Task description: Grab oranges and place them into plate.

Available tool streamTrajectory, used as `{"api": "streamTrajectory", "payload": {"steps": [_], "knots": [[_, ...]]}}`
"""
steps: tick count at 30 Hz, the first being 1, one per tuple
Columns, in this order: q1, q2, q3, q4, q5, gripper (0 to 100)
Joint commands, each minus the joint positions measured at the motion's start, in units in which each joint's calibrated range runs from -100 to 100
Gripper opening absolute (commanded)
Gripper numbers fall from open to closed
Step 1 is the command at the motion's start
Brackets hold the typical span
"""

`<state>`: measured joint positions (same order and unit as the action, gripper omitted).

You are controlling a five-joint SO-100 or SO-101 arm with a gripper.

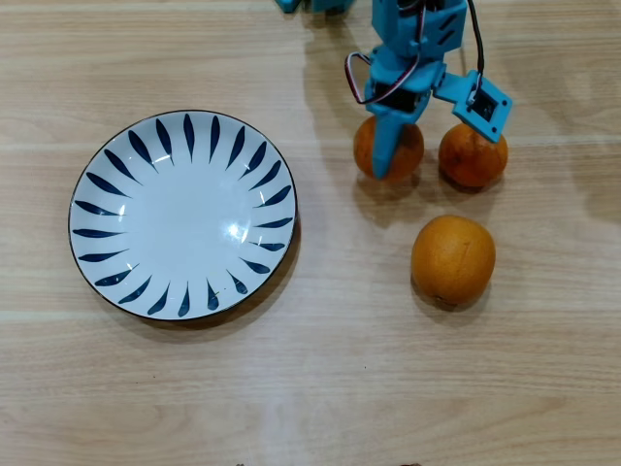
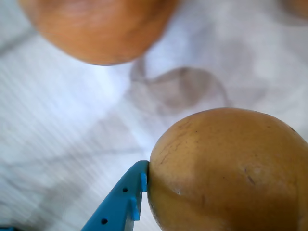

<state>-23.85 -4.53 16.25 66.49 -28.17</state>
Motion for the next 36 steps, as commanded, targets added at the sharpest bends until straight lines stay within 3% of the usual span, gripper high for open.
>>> {"api": "streamTrajectory", "payload": {"steps": [1,9,14,23,32,36], "knots": [[5.79,-9.08,-1.71,-0.19,2.29,34],[22.8,-15.08,-1.81,-1.56,9.93,34],[31.27,-13.82,1.18,-9.73,13.06,34],[36.75,-10.94,17.57,-35.34,12.38,34],[36.51,-9.25,19.74,-35.85,5.74,37],[35.22,-9.17,20.11,-35.68,5.53,50]]}}
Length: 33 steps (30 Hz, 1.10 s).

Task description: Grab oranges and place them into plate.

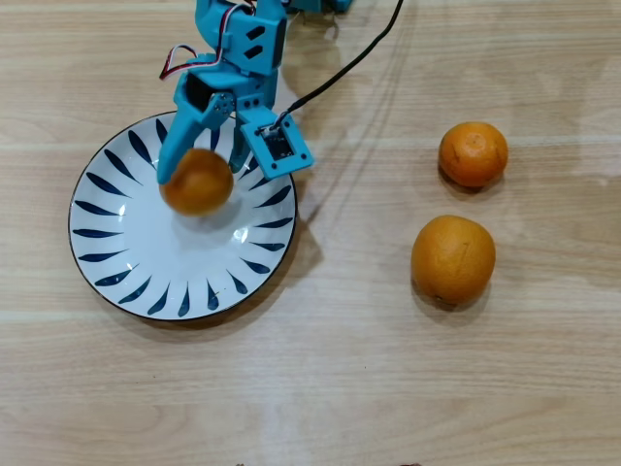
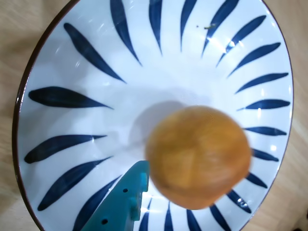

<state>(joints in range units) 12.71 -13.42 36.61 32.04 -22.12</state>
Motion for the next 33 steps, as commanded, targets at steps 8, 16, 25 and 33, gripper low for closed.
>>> {"api": "streamTrajectory", "payload": {"steps": [8,16,25,33], "knots": [[-4.4,-1.21,-3.34,6.59,-1.67,62],[-15.69,-1.21,-27.42,34.35,-1.41,45],[-22.22,-1.21,-34.03,29.88,-5.59,19],[-30.77,-0.19,-34.03,27.31,-16.15,19]]}}
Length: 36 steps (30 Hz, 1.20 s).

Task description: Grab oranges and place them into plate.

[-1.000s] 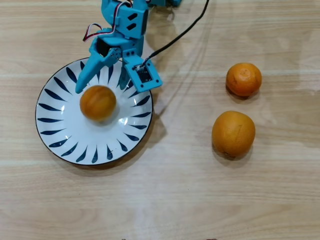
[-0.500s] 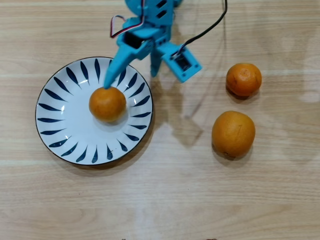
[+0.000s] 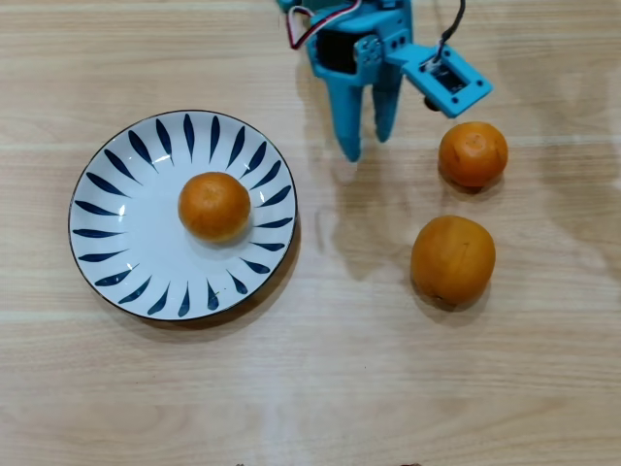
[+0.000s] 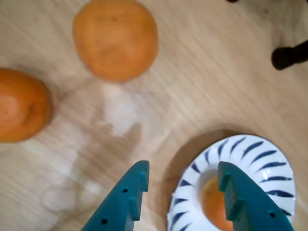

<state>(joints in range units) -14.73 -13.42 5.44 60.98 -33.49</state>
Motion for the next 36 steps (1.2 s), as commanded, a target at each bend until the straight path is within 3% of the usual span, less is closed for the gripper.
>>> {"api": "streamTrajectory", "payload": {"steps": [1,5,9,12,18,26,36], "knots": [[-4.62,0.14,-2.86,-1.64,-6.4,21],[-8.9,3.27,-3.77,-3.96,-12.04,28],[-13.09,7.75,-2.86,-19.68,-16.64,37],[-13.49,10.46,-2.86,-23.81,-17.63,39],[-13.41,15.95,-3.05,-24.41,-19.36,40],[-13.01,26.6,-3.86,-35.58,-20.56,40],[-13.01,34.13,-5.76,-36.87,-24.33,40]]}}
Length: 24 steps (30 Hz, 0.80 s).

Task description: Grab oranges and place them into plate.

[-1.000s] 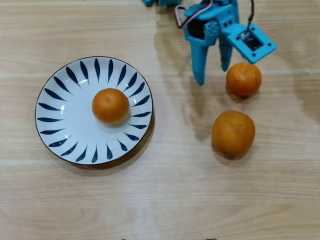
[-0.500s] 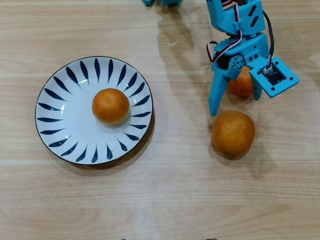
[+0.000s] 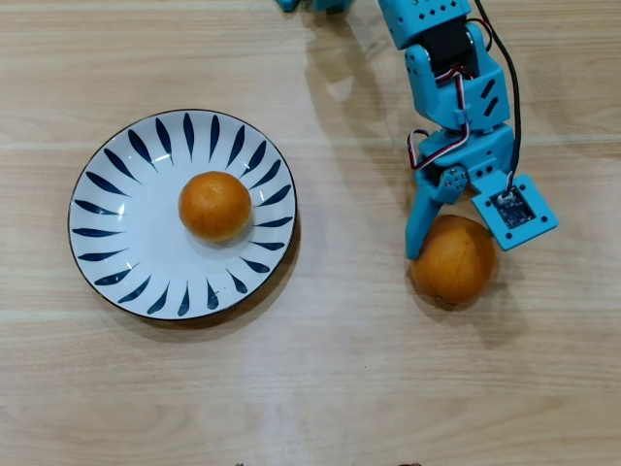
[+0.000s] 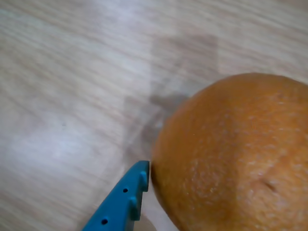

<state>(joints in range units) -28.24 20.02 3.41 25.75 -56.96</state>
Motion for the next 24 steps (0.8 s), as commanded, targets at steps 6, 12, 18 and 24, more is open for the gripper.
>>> {"api": "streamTrajectory", "payload": {"steps": [6,12,18,24], "knots": [[0.5,6.69,-7.98,-4.74,-1.16,39],[0.5,9.4,-9.25,-4.74,-1.16,39],[0.5,9.48,-8.61,-4.74,-1.16,33],[0.34,9.32,-8.61,-4.74,-1.16,30]]}}
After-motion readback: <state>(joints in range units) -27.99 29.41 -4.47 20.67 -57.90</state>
